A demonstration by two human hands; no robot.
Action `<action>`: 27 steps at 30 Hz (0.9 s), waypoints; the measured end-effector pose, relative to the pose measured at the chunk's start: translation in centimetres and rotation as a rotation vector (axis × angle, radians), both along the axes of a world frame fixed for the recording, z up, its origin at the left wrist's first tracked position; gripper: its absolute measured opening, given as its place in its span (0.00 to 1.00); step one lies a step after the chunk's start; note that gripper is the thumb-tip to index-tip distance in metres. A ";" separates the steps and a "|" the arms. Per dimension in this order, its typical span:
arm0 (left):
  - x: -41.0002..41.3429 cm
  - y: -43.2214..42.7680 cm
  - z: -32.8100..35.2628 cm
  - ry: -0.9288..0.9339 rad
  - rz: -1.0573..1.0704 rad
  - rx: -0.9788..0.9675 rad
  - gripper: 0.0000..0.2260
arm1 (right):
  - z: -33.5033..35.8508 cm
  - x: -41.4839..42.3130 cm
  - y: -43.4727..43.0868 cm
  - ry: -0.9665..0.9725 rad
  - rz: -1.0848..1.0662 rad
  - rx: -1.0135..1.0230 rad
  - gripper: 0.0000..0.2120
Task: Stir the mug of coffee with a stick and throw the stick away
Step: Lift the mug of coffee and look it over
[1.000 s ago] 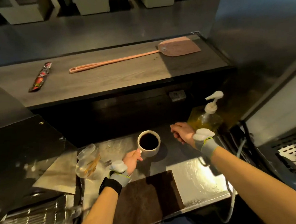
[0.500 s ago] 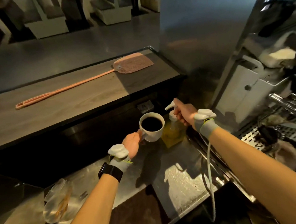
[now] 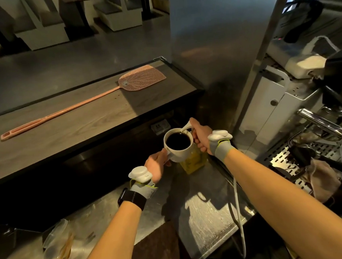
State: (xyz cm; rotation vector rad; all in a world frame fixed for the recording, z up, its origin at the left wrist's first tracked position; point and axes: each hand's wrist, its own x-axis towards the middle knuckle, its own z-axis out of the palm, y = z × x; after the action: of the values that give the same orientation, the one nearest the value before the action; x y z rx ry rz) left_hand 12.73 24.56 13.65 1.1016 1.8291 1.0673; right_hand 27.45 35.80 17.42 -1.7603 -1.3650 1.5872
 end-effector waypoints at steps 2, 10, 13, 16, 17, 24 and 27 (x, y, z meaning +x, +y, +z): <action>-0.1 -0.1 0.0 -0.016 -0.005 -0.005 0.21 | -0.2 0.1 0.0 0.002 -0.005 -0.015 0.29; -0.6 -0.5 -0.1 -0.053 -0.073 -0.027 0.20 | -0.9 0.1 -0.4 0.041 -0.034 -0.060 0.28; -0.6 -0.8 -0.1 -0.052 -0.058 -0.024 0.20 | -1.1 -0.1 -0.5 0.023 -0.041 -0.066 0.28; -0.8 -1.1 -0.3 -0.024 -0.059 -0.036 0.21 | -0.9 -0.1 -0.9 0.040 -0.048 -0.080 0.28; -1.0 -1.4 -0.4 -0.018 -0.057 -0.045 0.22 | -0.7 -0.1 -1.0 0.052 -0.049 -0.077 0.27; -1.7 -2.8 0.3 0.128 -0.003 -0.181 0.21 | -0.5 0.1 -1.7 0.135 -0.046 -0.035 0.25; -3.0 -5.3 -0.7 0.115 -0.013 -0.077 0.21 | -1.9 -0.4 -2.7 0.152 0.000 -0.068 0.25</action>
State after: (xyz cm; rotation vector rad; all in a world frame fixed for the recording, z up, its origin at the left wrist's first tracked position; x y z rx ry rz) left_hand 9.70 19.30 12.97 1.1482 1.9343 0.9342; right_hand 27.10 33.08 15.50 -1.6395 -1.2536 1.7483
